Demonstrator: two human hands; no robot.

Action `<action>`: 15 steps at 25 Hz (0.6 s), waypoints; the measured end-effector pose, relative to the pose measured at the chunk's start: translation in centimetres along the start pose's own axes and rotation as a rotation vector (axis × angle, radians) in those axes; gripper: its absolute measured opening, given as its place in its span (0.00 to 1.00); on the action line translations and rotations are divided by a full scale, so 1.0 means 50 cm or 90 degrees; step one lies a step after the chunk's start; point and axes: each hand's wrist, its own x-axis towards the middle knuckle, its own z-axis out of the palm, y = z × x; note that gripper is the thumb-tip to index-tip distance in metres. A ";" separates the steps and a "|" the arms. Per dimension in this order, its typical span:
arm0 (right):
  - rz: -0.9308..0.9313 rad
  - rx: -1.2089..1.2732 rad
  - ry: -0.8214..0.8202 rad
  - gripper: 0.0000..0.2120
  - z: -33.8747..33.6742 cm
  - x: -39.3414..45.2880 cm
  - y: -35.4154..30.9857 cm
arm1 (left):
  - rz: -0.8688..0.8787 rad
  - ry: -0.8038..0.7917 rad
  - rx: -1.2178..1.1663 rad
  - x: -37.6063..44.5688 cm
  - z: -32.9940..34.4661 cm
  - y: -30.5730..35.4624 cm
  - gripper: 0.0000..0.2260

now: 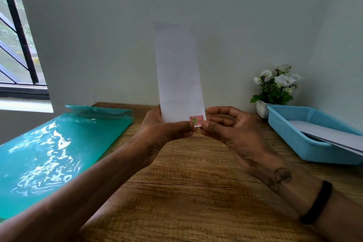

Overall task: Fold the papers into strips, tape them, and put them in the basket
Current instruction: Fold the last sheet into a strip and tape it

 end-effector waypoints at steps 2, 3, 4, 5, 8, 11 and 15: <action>-0.001 -0.012 0.003 0.20 -0.003 0.002 0.001 | -0.008 -0.008 -0.007 0.001 0.001 0.000 0.27; 0.000 -0.012 0.005 0.18 -0.005 0.003 0.001 | -0.018 -0.013 -0.015 0.002 0.002 0.000 0.27; 0.002 -0.011 0.007 0.17 -0.006 0.003 0.002 | -0.029 -0.018 -0.023 0.002 0.003 0.000 0.26; 0.005 -0.011 0.008 0.17 -0.006 0.004 0.003 | -0.036 -0.021 -0.029 0.003 0.003 -0.001 0.25; 0.015 -0.013 0.004 0.18 -0.004 0.006 0.008 | -0.045 -0.016 -0.034 0.006 0.002 -0.006 0.25; 0.010 -0.030 0.009 0.17 -0.003 0.004 0.010 | -0.057 -0.019 -0.021 0.007 0.004 -0.013 0.26; -0.007 -0.081 0.000 0.15 -0.011 0.003 0.011 | -0.053 -0.018 0.000 0.009 0.006 -0.013 0.28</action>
